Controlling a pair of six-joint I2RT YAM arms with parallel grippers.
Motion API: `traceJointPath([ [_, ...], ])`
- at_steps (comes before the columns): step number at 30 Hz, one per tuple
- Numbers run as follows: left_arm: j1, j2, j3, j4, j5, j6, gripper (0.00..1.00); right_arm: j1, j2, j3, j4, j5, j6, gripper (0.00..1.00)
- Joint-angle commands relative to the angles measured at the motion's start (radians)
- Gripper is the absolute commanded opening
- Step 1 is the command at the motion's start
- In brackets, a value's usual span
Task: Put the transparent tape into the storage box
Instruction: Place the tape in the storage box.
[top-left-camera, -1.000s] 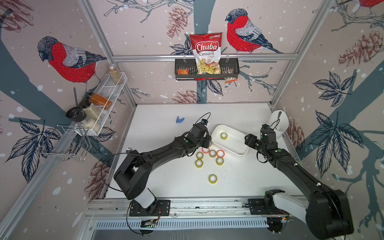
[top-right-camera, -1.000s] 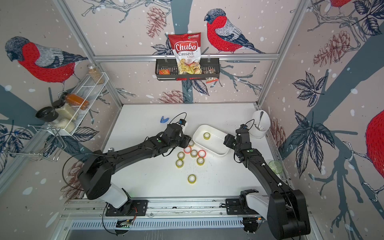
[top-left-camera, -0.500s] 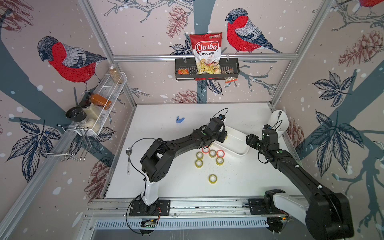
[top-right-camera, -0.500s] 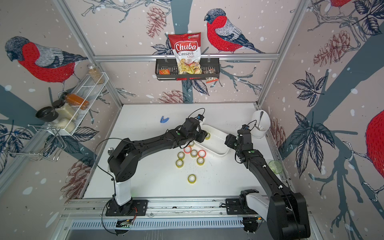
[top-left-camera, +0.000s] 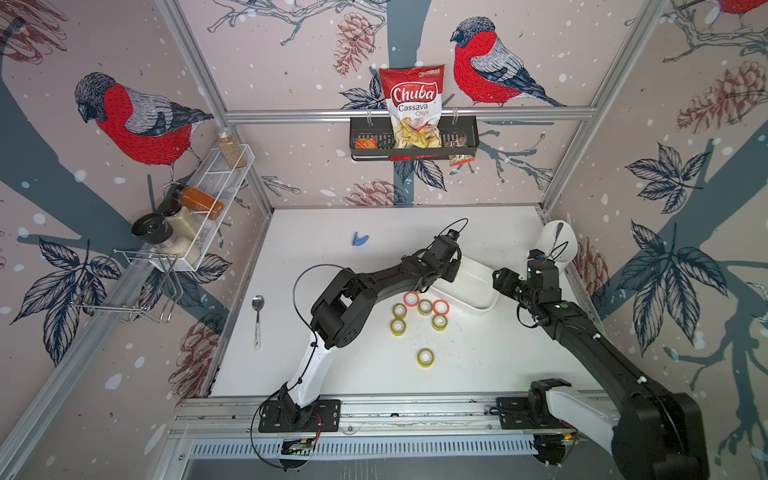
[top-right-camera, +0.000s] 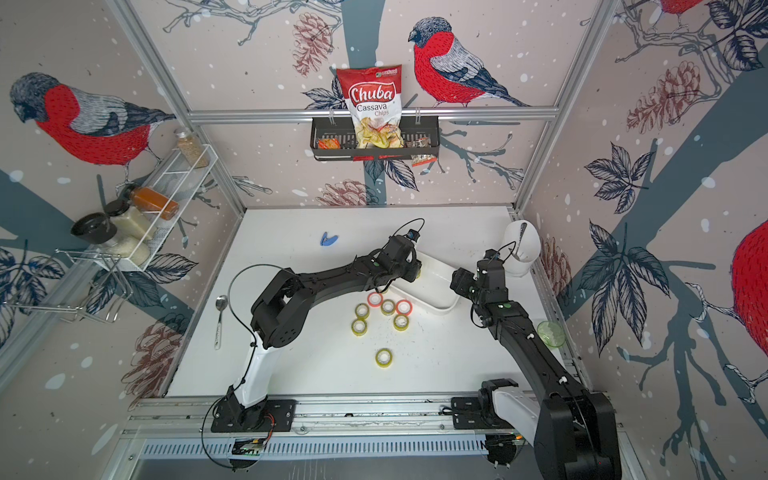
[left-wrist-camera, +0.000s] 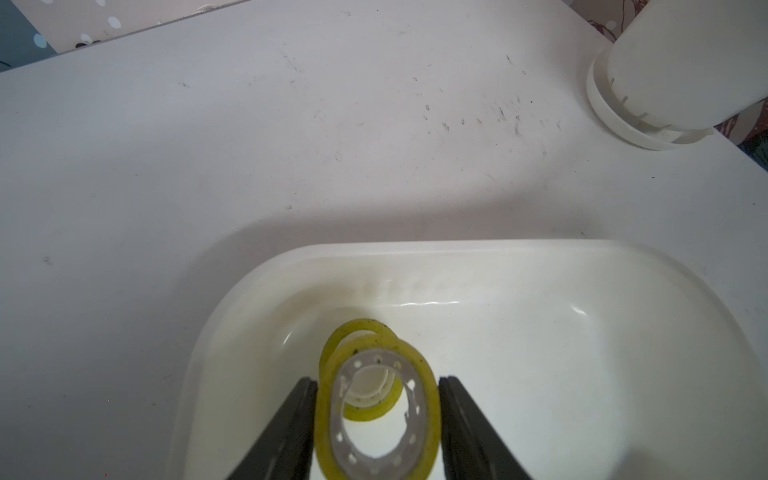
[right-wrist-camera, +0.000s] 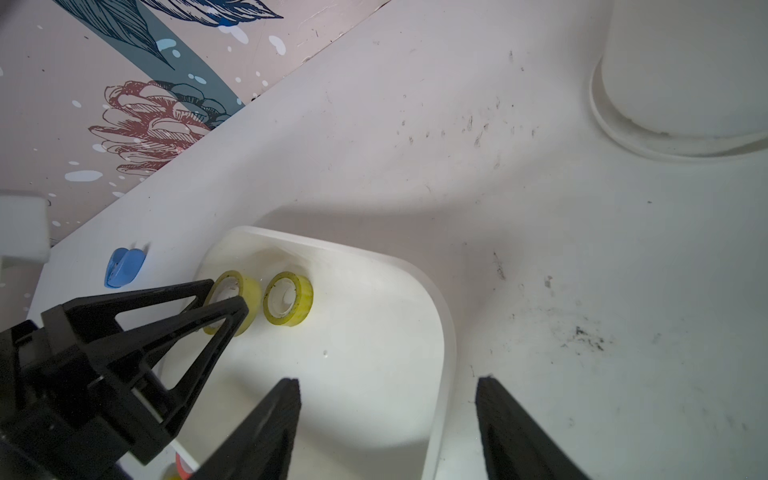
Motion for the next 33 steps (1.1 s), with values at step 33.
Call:
traceJointPath([
  [33,0.039,0.061,0.004,0.056,0.062,-0.034,0.54,-0.019,-0.006,-0.005,0.013,-0.029,0.01,0.72],
])
